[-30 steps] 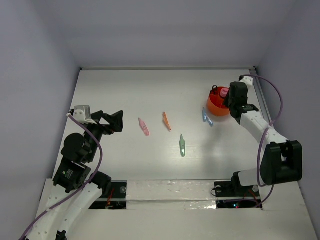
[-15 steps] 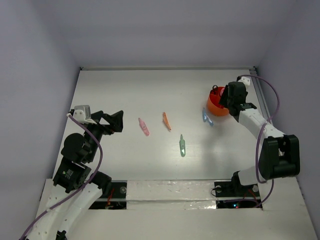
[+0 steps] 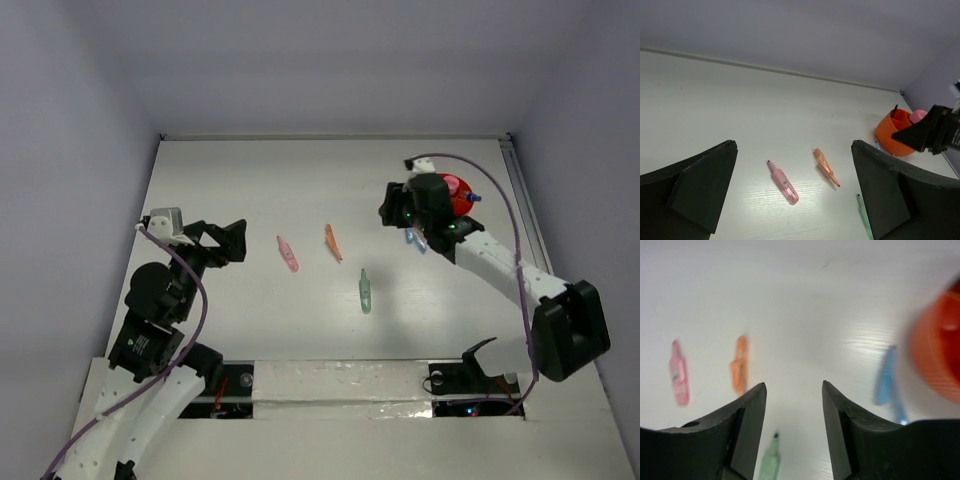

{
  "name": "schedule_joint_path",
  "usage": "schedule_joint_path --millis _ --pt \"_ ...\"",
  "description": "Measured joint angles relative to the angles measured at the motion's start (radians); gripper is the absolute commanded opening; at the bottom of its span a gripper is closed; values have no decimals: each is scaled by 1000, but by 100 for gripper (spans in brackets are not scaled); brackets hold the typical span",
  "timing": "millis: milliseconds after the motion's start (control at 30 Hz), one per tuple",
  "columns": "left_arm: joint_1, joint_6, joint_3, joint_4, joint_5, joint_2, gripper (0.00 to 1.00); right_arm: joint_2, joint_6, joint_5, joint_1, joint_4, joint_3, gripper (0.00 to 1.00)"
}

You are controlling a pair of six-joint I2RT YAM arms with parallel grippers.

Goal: Sort the stationery into containers
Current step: Pick up the stationery from the center of the board.

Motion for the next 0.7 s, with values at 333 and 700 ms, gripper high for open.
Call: schedule_joint_path --millis 333,700 --pt "23 0 0 0 13 23 99 351 -60 -169 296 -61 167 65" --pt "36 0 0 3 27 40 99 554 -77 -117 326 -116 315 62"
